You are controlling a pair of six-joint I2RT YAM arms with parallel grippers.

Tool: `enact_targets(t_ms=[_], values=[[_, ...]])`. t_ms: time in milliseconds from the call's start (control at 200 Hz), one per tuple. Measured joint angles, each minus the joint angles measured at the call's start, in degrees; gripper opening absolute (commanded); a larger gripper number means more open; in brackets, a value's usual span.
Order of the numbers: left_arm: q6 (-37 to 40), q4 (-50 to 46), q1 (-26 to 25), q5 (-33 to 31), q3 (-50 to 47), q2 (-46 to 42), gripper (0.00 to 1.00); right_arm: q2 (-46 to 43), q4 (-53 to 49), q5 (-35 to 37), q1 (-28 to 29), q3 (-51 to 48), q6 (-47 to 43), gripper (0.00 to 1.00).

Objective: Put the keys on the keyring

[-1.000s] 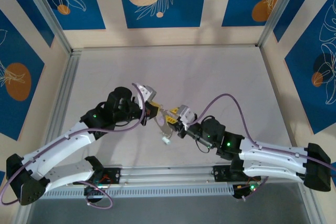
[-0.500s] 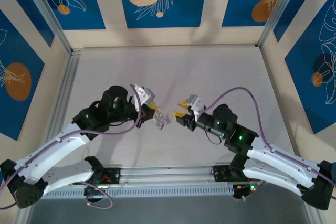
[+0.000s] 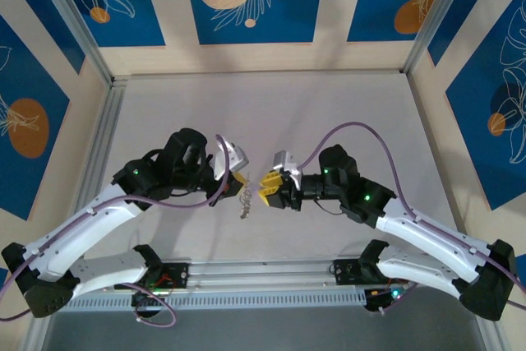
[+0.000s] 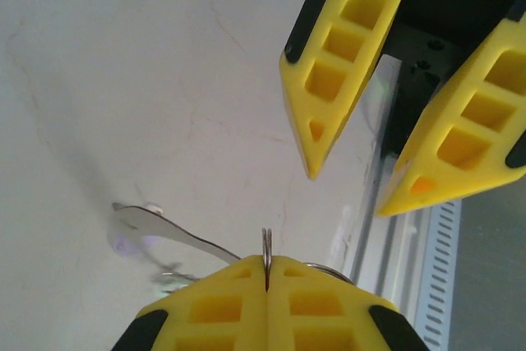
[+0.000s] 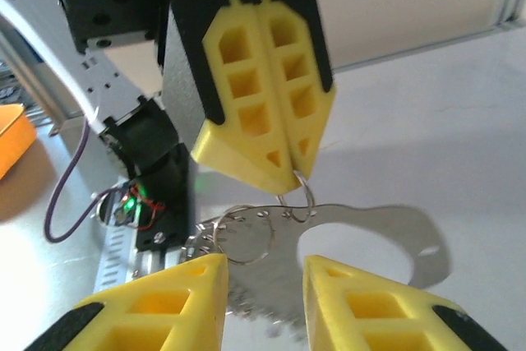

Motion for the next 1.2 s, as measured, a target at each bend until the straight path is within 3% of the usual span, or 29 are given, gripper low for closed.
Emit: enact_targets(t_ms=[400,1201], values=[[1.9,-1.3,-0.7,3.7,0.7,-0.3,0.00,0.4,0.7,-0.9,0.6,0.0,0.8,0.21],[1.1,2.6,-1.1,4.0,-0.8,-3.4,0.00,3.5,7.6,-5.4,0.5,0.0,3.5,0.18]])
